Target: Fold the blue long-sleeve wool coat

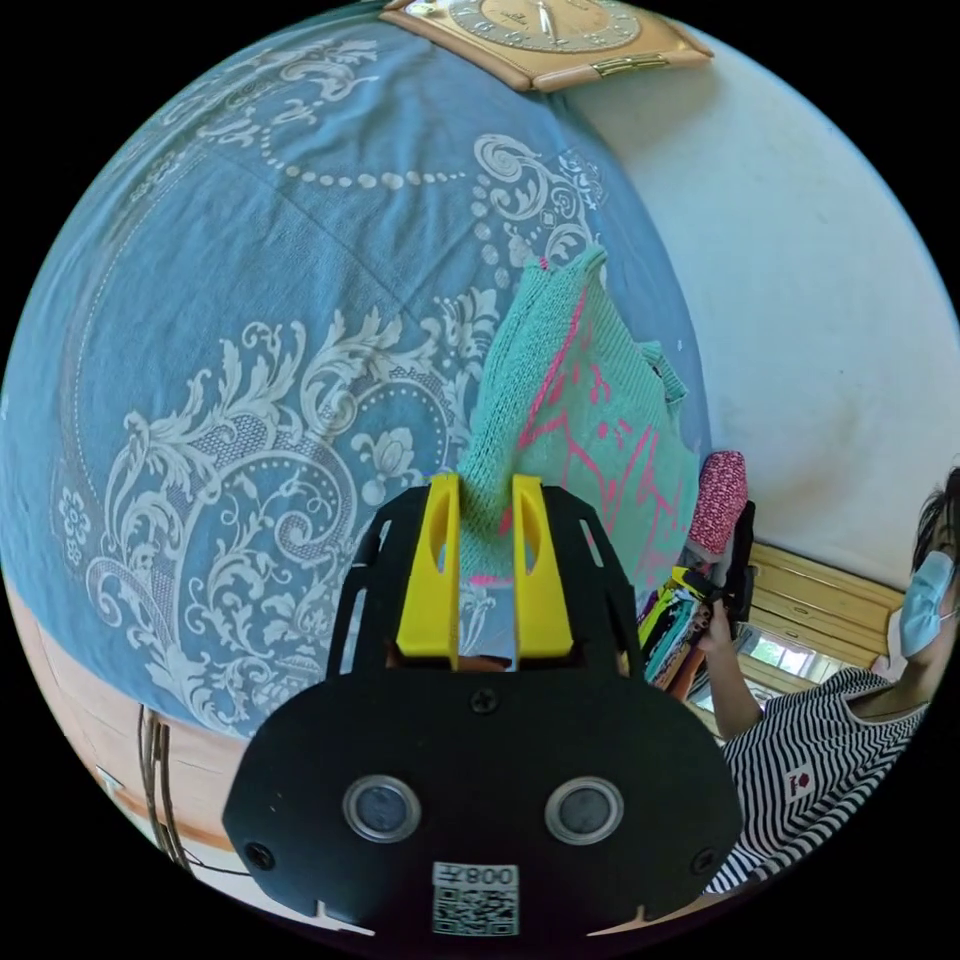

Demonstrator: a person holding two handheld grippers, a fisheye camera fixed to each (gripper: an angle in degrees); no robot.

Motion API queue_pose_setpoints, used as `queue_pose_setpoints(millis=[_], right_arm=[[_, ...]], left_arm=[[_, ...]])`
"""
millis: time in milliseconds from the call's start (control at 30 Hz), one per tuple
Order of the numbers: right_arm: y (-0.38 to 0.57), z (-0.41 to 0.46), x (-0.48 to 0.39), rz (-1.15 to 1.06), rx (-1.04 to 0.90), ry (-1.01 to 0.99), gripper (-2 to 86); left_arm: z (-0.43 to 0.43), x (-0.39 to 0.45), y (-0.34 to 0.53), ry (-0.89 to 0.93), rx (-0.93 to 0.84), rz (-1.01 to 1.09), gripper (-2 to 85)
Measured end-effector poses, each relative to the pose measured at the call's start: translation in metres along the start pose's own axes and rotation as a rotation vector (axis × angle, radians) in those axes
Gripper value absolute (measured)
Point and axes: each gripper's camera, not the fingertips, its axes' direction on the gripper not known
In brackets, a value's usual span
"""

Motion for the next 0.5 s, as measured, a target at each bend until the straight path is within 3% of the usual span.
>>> queue_pose_setpoints(millis=[500], right_arm=[[0.044,-0.027,0.006,-0.065,-0.133,-0.077,1.7]], left_arm=[[-0.026,0.048,0.027,-0.006,-0.117,0.118,3.4]])
